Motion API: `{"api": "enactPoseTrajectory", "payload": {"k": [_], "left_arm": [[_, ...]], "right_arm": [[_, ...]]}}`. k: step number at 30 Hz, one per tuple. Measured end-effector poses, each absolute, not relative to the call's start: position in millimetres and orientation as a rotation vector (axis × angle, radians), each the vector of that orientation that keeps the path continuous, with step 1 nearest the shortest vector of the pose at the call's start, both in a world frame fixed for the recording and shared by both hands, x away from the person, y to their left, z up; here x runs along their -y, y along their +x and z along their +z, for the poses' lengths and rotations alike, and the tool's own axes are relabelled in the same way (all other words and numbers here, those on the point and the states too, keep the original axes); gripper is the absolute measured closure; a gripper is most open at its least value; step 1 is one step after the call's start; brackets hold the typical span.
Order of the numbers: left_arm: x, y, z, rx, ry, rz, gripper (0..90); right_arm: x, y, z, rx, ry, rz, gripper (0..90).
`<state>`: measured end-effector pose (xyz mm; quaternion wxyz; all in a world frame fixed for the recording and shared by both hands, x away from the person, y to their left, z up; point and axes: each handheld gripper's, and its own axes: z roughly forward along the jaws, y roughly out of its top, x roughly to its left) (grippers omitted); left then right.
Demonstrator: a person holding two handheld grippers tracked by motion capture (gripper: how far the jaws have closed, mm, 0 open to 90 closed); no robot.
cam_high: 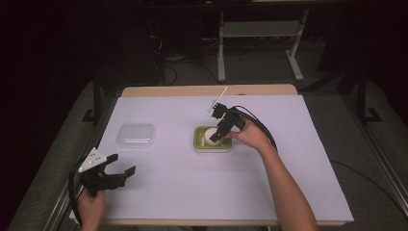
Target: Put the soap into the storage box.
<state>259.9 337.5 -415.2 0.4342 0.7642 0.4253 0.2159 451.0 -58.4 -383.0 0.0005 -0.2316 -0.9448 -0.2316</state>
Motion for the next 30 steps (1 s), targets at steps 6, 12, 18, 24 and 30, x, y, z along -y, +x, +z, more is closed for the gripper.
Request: {"api": "enactPoseTrajectory", "payload": {"k": [6, 12, 18, 24, 30], "left_arm": [[-337, 260, -415, -1.057, 1.898, 0.541, 14.5], [-337, 259, -415, -1.06, 1.91, 0.537, 14.5], [-337, 260, -415, -1.061, 1.913, 0.536, 14.5], [-337, 260, -416, -1.062, 1.912, 0.536, 14.5], [-335, 260, -416, -1.062, 1.908, 0.535, 14.5]], "right_arm": [[64, 448, -379, 2.958, -0.724, -0.751, 25.4], [75, 441, -376, 2.934, -0.736, -0.818, 25.2], [83, 438, -376, 2.923, -0.74, -0.836, 25.0], [91, 431, -375, 2.915, -0.744, -0.866, 24.8], [100, 424, -375, 2.9, -0.745, -0.877, 24.8]]}}
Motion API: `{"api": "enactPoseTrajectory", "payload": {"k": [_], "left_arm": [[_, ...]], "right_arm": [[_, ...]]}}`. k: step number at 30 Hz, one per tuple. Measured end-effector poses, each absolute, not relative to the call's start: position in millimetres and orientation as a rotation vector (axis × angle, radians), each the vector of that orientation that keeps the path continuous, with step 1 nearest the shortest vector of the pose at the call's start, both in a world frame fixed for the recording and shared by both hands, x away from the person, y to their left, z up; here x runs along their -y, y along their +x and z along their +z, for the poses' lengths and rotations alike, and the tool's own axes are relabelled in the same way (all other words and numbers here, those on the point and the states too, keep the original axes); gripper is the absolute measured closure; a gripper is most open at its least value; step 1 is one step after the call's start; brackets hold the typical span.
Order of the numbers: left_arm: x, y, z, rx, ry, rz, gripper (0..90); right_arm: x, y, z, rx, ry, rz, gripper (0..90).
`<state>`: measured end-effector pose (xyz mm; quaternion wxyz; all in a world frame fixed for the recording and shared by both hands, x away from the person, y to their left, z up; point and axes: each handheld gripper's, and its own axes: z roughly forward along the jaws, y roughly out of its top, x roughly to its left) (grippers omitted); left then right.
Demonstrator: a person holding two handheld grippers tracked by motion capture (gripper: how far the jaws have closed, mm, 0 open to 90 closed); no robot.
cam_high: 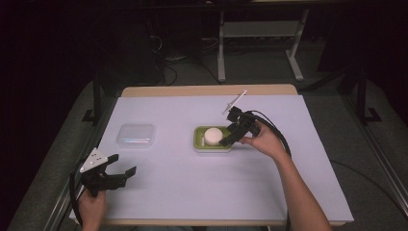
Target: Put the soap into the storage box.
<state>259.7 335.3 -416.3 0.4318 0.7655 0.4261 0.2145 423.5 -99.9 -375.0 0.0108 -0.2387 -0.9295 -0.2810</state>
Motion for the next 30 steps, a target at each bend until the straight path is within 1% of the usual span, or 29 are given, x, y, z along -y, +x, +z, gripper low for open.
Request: {"api": "enactPoseTrajectory", "payload": {"k": [11, 30], "left_arm": [[-335, 260, -417, -1.064, 1.907, 0.531, 14.5], [-334, 260, -418, -1.063, 1.91, 0.532, 14.5]], "right_arm": [[113, 411, -373, 2.896, -0.757, -0.921, 24.8], [132, 390, -382, 2.877, -0.786, -0.949, 23.8]]}}
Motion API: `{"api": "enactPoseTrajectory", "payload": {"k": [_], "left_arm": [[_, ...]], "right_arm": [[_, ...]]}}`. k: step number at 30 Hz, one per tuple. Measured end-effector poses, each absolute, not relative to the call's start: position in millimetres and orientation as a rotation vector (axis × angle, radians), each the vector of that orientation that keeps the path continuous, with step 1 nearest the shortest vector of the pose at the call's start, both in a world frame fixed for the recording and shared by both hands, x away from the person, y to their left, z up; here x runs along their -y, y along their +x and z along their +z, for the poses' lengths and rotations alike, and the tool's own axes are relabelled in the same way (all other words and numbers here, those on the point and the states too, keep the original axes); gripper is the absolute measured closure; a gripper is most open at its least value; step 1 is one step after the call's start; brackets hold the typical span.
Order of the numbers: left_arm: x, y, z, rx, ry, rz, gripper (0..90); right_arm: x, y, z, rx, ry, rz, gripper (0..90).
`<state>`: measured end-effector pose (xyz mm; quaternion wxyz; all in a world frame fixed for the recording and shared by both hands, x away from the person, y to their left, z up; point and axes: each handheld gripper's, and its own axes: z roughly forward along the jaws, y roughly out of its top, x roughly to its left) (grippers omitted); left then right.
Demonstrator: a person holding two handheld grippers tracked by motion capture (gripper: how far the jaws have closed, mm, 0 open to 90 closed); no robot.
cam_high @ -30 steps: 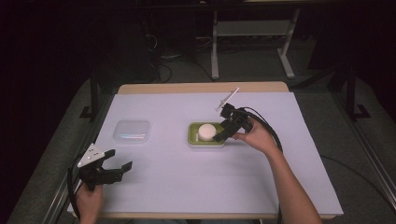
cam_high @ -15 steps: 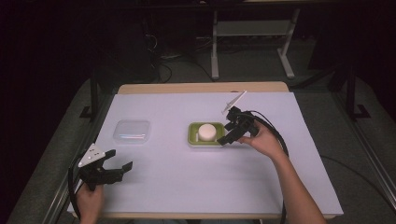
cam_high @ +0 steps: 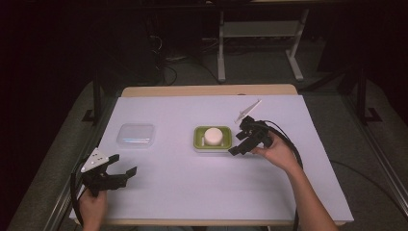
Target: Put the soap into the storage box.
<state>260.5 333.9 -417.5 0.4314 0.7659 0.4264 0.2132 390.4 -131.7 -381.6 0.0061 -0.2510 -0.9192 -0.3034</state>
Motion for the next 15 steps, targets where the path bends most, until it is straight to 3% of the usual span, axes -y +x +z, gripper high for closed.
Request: {"api": "enactPoseTrajectory", "payload": {"k": [15], "left_arm": [[-333, 261, -419, -1.062, 1.915, 0.528, 14.5]], "right_arm": [[148, 374, -384, 2.876, -0.791, -0.962, 23.7]]}}
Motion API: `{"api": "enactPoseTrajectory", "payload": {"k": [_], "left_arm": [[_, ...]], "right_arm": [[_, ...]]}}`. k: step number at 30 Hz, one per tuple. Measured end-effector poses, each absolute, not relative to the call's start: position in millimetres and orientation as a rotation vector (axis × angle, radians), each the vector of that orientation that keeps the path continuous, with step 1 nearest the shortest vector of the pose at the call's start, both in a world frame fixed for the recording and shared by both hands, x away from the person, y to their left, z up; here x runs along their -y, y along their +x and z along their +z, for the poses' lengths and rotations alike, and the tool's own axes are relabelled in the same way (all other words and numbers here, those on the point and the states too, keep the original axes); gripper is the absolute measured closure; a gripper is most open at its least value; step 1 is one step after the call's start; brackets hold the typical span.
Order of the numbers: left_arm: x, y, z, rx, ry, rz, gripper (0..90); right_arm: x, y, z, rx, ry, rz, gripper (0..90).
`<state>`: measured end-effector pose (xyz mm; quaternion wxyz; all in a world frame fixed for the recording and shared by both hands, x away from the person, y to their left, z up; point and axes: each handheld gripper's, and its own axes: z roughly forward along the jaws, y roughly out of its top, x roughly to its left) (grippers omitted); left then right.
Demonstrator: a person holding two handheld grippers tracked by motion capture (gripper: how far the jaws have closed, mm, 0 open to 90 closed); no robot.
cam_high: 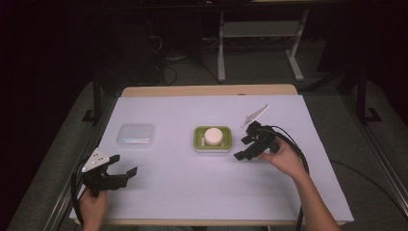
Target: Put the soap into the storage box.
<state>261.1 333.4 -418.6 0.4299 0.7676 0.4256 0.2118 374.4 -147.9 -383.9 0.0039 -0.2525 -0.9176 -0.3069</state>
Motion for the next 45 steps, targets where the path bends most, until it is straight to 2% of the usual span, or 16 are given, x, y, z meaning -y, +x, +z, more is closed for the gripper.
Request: {"api": "enactPoseTrajectory", "payload": {"k": [45], "left_arm": [[-333, 262, -420, -1.064, 1.922, 0.536, 14.5]], "right_arm": [[194, 322, -414, 2.818, -0.906, -1.003, 23.7]]}}
